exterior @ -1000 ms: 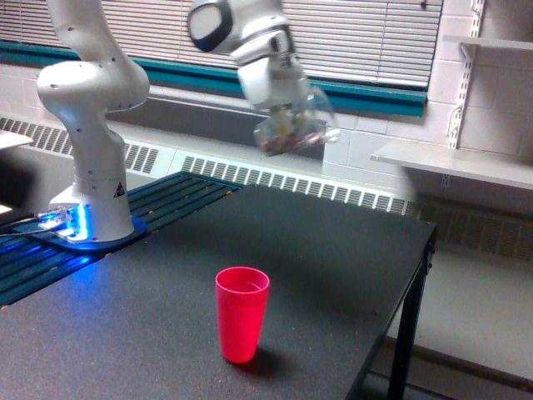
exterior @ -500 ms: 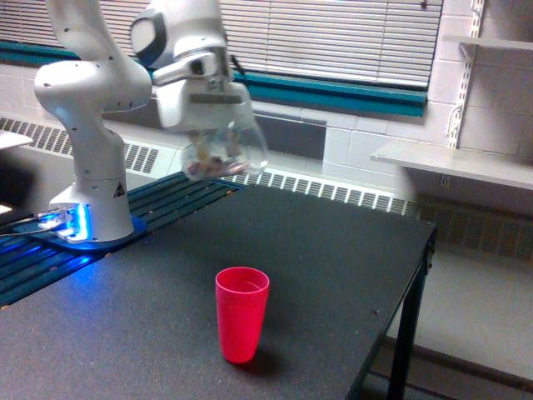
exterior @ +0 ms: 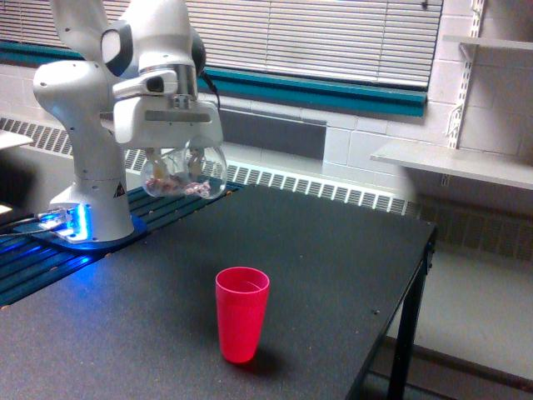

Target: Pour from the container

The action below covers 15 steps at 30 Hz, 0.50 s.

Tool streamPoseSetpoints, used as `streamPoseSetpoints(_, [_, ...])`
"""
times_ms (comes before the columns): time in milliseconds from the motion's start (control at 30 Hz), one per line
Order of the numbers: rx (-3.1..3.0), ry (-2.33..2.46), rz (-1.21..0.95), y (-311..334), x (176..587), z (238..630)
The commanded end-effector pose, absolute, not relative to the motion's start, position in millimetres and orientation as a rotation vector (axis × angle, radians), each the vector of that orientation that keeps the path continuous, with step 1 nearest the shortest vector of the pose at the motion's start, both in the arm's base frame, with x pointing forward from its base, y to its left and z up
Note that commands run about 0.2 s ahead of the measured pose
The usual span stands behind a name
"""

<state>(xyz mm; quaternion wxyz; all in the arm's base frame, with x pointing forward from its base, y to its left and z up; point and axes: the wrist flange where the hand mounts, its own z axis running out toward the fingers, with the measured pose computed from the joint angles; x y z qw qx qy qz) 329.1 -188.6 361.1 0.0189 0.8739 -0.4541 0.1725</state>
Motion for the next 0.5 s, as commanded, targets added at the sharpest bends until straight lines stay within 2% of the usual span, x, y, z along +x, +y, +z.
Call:
streamPoseSetpoints(33, [2.677,-1.433,0.514,-203,326,362])
streamPoseSetpoints(200, [2.606,-1.477,0.54,-211,307,375])
streamPoseSetpoints(500, [2.616,-1.46,0.506,-192,332,369])
